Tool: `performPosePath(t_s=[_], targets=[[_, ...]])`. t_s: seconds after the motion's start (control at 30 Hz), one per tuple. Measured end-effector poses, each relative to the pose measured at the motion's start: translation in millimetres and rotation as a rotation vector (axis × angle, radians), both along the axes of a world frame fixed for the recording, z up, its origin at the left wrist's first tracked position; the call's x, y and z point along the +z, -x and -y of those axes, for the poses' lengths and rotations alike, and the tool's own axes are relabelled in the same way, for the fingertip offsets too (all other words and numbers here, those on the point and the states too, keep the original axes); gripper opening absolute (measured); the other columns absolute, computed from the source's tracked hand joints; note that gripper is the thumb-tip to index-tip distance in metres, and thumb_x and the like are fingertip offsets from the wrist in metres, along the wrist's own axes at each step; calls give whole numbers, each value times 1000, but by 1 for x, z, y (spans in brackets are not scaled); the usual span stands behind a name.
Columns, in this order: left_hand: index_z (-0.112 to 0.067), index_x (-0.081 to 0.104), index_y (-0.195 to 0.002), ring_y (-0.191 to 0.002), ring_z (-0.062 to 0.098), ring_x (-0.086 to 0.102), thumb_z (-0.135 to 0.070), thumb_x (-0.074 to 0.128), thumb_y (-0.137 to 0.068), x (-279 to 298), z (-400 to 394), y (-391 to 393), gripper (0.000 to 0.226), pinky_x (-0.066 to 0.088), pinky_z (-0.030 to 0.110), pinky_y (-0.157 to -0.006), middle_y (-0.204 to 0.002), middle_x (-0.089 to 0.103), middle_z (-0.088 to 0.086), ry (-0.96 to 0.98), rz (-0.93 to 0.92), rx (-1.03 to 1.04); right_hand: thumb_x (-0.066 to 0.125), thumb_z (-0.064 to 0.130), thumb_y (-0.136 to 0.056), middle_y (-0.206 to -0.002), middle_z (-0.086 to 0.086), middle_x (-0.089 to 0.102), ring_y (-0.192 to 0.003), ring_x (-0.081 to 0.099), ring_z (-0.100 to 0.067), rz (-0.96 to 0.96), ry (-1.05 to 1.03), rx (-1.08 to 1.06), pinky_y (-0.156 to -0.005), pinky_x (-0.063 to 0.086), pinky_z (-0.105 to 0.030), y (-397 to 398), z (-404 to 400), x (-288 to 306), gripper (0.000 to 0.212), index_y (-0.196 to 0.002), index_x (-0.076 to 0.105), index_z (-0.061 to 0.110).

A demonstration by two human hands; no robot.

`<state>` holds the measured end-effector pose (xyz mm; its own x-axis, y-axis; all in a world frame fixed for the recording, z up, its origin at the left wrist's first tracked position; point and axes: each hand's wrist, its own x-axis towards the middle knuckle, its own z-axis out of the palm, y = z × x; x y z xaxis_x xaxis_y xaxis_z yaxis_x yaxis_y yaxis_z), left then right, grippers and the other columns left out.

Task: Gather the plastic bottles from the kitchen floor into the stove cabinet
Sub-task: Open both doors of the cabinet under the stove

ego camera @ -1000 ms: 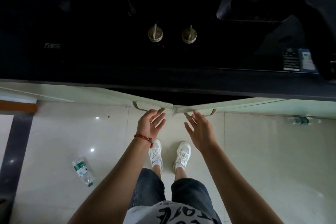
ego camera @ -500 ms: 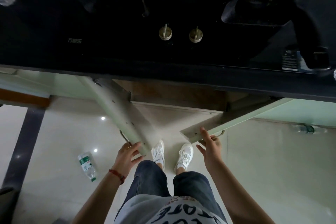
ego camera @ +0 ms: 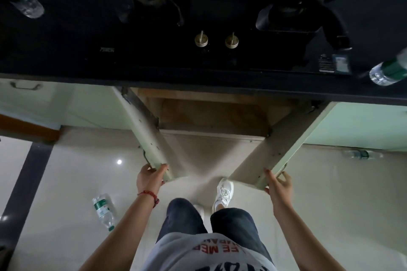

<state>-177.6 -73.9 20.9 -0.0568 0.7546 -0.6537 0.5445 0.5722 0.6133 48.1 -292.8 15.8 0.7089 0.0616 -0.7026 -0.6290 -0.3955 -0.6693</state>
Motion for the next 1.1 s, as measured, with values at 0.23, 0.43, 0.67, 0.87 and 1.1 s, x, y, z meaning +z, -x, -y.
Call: performPosePath(t_s=[0.23,0.43,0.67,0.87,1.1], targets=[[-11,56,-120,-100,34,61,-25,66,-77,16,-3,59,47,49,38,-80,-114,65,15,-266,-162,-211,66,31,-81,-112,-18,61,-87,59,-27,248,286,18,-66,40,-28,14,23,18,51,-122,45,9],[-1,65,-89,-79,33,58,-20,59,-82,20,-10,97,21,44,35,-70,-89,68,22,-322,-226,-241,66,31,-81,-103,-24,69,-97,63,-36,314,432,143,-71,38,-31,21,42,23,40,-106,62,0],[1,63,-74,-68,31,53,-22,60,-82,18,-25,125,24,39,32,-63,-74,67,21,-391,-315,-293,65,25,-81,-102,-23,70,-98,62,-40,434,541,191,-81,47,-38,21,69,29,27,-95,69,2],[-5,60,-70,-76,35,56,-20,59,-84,19,-31,138,21,42,35,-68,-84,68,22,-428,-383,-300,62,17,-84,-96,-28,69,-93,61,-44,428,595,144,-80,47,-40,10,102,41,21,-91,71,0],[0,66,-100,-97,46,59,-20,55,-88,24,-52,163,26,46,46,-82,-104,68,27,-416,-574,-358,59,17,-85,-104,-27,68,-98,60,-44,420,627,114,-85,48,-43,1,120,44,25,-100,69,1]])
